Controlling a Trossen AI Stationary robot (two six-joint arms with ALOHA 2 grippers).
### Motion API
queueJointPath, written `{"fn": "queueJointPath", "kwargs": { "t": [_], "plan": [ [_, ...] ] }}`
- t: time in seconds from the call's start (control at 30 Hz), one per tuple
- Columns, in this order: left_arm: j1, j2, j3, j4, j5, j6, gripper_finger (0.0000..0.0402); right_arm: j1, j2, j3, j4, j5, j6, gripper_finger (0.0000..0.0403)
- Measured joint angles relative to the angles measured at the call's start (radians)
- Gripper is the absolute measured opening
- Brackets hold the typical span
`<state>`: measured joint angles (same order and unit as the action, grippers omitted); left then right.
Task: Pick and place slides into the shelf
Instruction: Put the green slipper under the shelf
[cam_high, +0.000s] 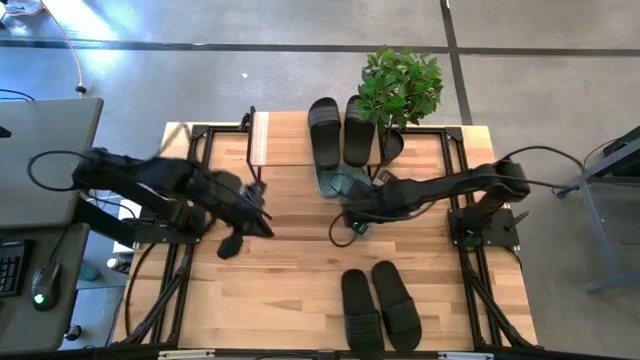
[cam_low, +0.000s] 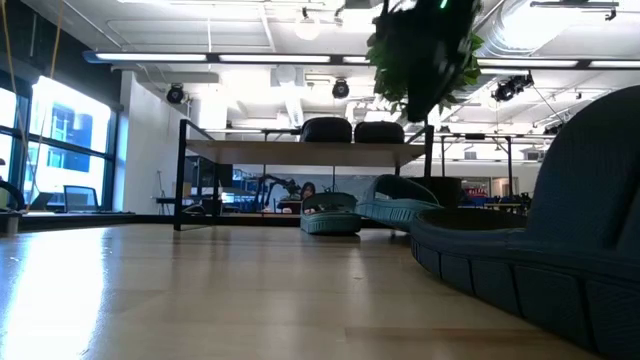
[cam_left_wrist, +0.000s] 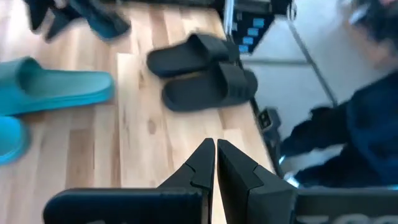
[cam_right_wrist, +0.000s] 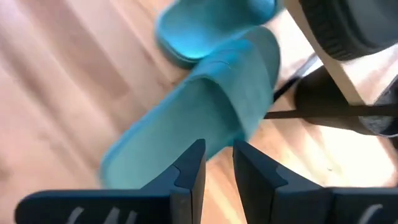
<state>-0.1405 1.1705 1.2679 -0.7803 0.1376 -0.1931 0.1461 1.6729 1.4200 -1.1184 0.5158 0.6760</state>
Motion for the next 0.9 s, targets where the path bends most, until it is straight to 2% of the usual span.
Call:
{"fn": "queueJointPath", "kwargs": {
  "t": [0.1, 0.27, 0.37, 0.47, 0.57, 0.67, 0.8, 0.9],
  "plan": [
    [-0.024, 0.068, -0.051, 0.122, -0.007, 0.07, 0.0007, 0.025, -0.063, 0.0, -0.005, -0.076, 0.008, 0.0071],
    [-0.029, 0.189, -0.073, 0.201, -0.064, 0.119, 0.0007, 0.09, -0.13, -0.02, 0.0, -0.251, 0.033, 0.0071],
    [-0.028, 0.247, -0.074, 0.219, -0.078, 0.138, 0.0007, 0.147, -0.152, -0.084, 0.034, -0.375, 0.063, 0.0066],
    [-0.031, 0.287, -0.074, 0.219, -0.099, 0.144, 0.0007, 0.205, -0.184, -0.197, 0.17, -0.445, 0.114, 0.0047],
    [-0.03, 0.309, -0.074, 0.216, -0.104, 0.144, 0.0007, 0.244, -0.225, -0.34, 0.432, -0.43, 0.161, 0.0017],
    [-0.029, 0.318, -0.073, 0.224, -0.105, 0.144, 0.0007, 0.257, -0.243, -0.457, 0.639, -0.339, 0.208, 0.0004],
    [-0.03, 0.317, -0.073, 0.231, -0.105, 0.139, 0.0007, 0.255, -0.197, -0.545, 0.681, -0.259, 0.271, 0.0002],
    [-0.03, 0.315, -0.073, 0.23, -0.105, 0.136, 0.0007, 0.244, -0.144, -0.577, 0.72, -0.246, 0.276, 0.0001]
  ]
}}
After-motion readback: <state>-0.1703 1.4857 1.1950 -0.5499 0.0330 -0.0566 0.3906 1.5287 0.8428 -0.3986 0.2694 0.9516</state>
